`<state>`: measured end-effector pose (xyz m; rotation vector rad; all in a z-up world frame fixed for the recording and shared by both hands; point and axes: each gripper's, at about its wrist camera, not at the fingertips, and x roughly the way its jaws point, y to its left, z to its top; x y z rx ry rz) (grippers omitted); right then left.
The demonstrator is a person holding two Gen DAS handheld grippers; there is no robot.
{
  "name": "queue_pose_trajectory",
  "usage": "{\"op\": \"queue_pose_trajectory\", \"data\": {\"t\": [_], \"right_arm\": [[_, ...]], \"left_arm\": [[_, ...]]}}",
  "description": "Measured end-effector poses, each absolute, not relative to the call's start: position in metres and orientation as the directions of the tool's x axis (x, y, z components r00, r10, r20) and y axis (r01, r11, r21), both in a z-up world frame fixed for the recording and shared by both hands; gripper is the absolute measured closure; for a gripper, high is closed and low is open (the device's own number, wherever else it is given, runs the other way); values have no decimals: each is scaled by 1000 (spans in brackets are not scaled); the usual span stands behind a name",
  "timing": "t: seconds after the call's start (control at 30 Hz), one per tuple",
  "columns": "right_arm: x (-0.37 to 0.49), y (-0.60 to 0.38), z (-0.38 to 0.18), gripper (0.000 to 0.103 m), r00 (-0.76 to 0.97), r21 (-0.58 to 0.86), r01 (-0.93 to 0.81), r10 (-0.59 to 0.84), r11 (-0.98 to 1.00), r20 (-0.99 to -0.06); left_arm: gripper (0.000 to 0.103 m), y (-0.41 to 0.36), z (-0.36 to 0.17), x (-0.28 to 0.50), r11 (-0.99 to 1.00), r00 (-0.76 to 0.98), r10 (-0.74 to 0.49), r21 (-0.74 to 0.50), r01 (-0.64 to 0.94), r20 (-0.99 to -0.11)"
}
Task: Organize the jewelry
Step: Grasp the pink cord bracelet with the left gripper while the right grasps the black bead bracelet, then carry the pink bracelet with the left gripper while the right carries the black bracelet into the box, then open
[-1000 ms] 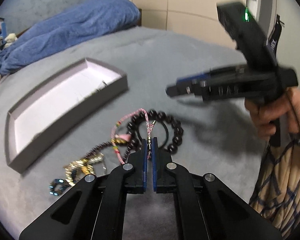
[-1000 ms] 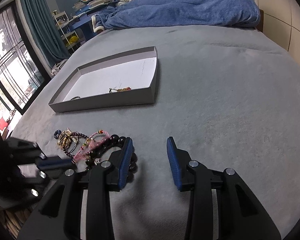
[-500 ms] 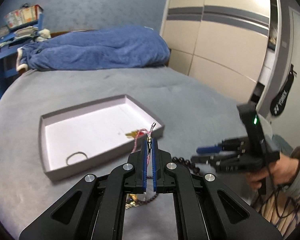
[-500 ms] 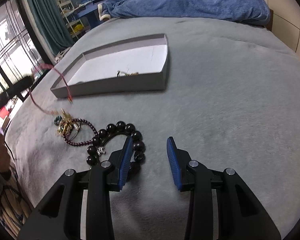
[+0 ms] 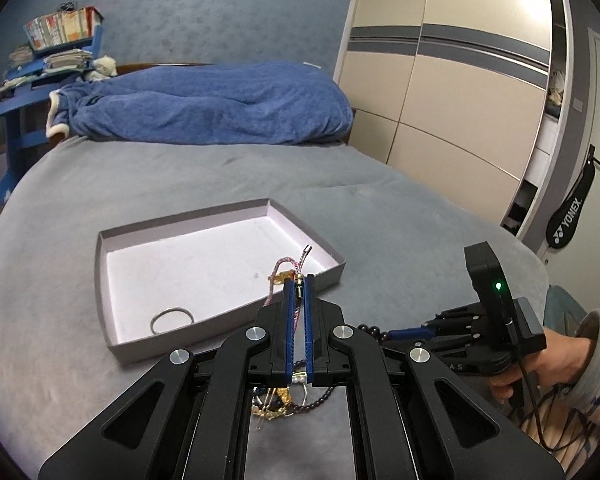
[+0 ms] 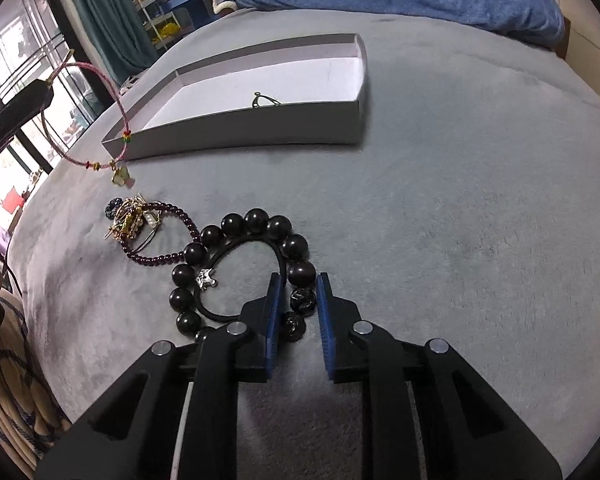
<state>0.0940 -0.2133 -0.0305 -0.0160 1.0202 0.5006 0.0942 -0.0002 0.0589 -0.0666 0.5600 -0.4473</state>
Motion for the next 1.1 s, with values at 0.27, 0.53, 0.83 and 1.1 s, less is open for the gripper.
{"op": "queue_pose_trajectory", "data": {"t": [0.27,0.53,0.83,1.1], "right_arm": [[87,-229,10,89,520,313,-419,508,852,-687],[89,-228,43,89,603,355,-416,546,838,-582],[105,-209,63,89,637,355,-427,555,832,-535],[128,-185,80,89,659,355,-451,573,819,-487]], "left_arm": [[98,4,60,96,905,763,-424,-203,374,-487],[98,9,64,98,907,773,-422,-211,365,-473],[98,21,67,109,916,789,-401,-214,340,-464],[98,36,72,132,915,810,-397,-254,313,-432]]}}
